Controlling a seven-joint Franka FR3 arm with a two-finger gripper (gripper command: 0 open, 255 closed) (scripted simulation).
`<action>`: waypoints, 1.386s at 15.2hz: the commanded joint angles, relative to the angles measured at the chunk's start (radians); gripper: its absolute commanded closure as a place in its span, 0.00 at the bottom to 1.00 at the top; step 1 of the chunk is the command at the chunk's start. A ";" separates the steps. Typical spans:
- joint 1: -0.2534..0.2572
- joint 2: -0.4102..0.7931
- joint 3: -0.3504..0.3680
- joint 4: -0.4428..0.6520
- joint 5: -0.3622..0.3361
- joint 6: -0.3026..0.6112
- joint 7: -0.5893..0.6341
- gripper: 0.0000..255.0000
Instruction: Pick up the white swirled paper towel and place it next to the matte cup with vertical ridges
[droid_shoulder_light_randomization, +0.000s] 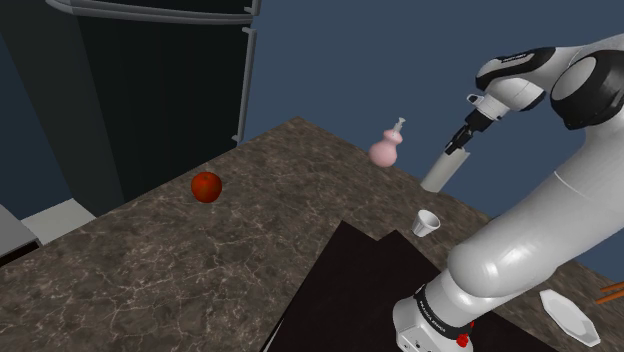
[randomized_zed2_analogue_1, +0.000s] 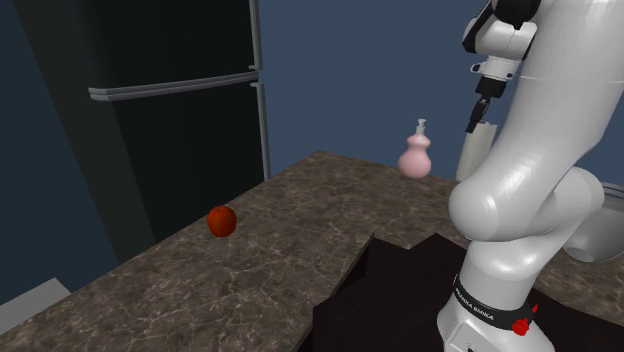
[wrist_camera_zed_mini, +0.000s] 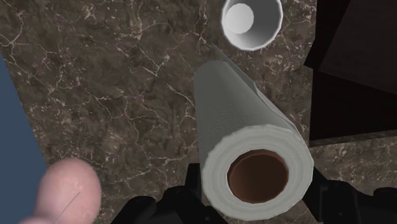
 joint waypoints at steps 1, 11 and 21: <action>0.001 -0.010 0.001 0.019 -0.008 -0.025 0.010 1.00; 0.003 -0.032 0.002 0.132 -0.029 -0.151 0.043 1.00; -0.012 -0.020 -0.014 0.262 -0.026 -0.276 0.034 1.00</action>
